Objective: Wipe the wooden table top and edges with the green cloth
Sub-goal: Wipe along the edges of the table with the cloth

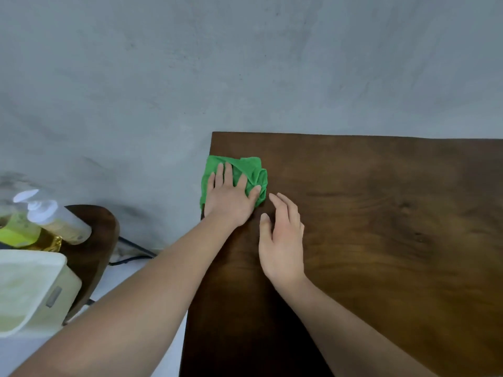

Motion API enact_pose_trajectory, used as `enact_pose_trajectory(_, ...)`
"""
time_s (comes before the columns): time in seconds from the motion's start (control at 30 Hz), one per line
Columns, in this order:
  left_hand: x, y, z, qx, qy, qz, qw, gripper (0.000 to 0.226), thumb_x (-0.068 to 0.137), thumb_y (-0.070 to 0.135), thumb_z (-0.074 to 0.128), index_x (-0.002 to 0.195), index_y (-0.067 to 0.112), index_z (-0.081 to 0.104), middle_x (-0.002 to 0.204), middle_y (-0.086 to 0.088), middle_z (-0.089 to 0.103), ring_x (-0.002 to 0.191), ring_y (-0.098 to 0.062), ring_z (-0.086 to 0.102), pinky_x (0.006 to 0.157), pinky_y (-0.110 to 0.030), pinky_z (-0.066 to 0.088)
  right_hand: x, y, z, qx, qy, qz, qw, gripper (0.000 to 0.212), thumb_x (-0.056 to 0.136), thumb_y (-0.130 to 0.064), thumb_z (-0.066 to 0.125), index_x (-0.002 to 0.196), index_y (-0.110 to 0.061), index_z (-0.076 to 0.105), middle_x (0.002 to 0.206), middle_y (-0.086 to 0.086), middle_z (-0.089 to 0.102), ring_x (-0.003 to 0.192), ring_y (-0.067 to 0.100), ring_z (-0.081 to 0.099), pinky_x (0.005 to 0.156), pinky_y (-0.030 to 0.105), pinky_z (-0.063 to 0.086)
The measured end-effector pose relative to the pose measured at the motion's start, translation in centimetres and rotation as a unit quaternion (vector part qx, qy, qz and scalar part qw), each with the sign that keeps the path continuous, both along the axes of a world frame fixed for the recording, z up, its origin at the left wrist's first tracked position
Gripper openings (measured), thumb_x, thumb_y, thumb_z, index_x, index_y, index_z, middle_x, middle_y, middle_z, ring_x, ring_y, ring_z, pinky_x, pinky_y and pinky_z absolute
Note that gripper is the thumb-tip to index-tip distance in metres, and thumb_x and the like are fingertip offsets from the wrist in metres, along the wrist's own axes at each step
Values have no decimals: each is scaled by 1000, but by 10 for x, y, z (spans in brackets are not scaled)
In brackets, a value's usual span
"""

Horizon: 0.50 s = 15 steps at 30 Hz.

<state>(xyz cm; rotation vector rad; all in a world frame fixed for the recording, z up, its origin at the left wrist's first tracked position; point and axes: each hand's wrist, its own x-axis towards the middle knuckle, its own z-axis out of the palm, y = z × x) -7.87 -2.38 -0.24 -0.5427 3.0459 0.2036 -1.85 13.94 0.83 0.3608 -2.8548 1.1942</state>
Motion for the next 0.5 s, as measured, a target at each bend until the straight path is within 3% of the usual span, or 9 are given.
enact_pose_trajectory(0.1, -15, 33, 5, -7, -8, 20, 1000, 80, 108, 71, 6, 170, 29, 33, 184, -16, -3, 170, -34, -10, 136, -54, -2, -14, 32, 7, -41, -32, 2, 999, 51, 115, -34, 56, 164, -35, 47, 172, -15, 36, 157, 10, 35, 134, 39, 28)
enact_pose_trajectory(0.2, -34, 66, 8, -5, -11, 38, 999, 80, 108, 71, 6, 169, 29, 35, 184, -16, -3, 170, -34, -9, 136, -56, -1, -56, 78, 11, 110, 12, 31, 993, 58, 115, -42, 51, 171, -31, 40, 178, -4, 33, 166, 19, 27, 136, 45, 20)
enact_pose_trajectory(0.33, -61, 112, 10, -4, -12, 36, 999, 80, 108, 71, 5, 170, 30, 34, 184, -16, -3, 170, -34, -10, 136, -56, -1, -103, 131, 3, 278, 23, 80, 957, 68, 116, -62, 25, 177, -32, 25, 187, 6, 16, 173, 29, 11, 138, 48, 7)
enact_pose_trajectory(0.4, -76, 132, 11, -5, -13, 36, 999, 79, 108, 70, 5, 169, 30, 34, 184, -15, -3, 170, -33, -10, 136, -55, -1, -108, 142, -2, 288, 32, 93, 953, 71, 115, -64, 20, 176, -29, 29, 186, 7, 20, 173, 30, 13, 138, 50, 8)
enact_pose_trajectory(0.5, -97, 155, 11, 2, -11, 38, 999, 78, 108, 70, 6, 169, 30, 34, 184, -16, -2, 170, -34, -9, 136, -55, -1, -107, 141, -9, 270, 66, 86, 957, 70, 114, -58, 28, 170, -18, 43, 178, 13, 38, 167, 33, 30, 137, 54, 22)
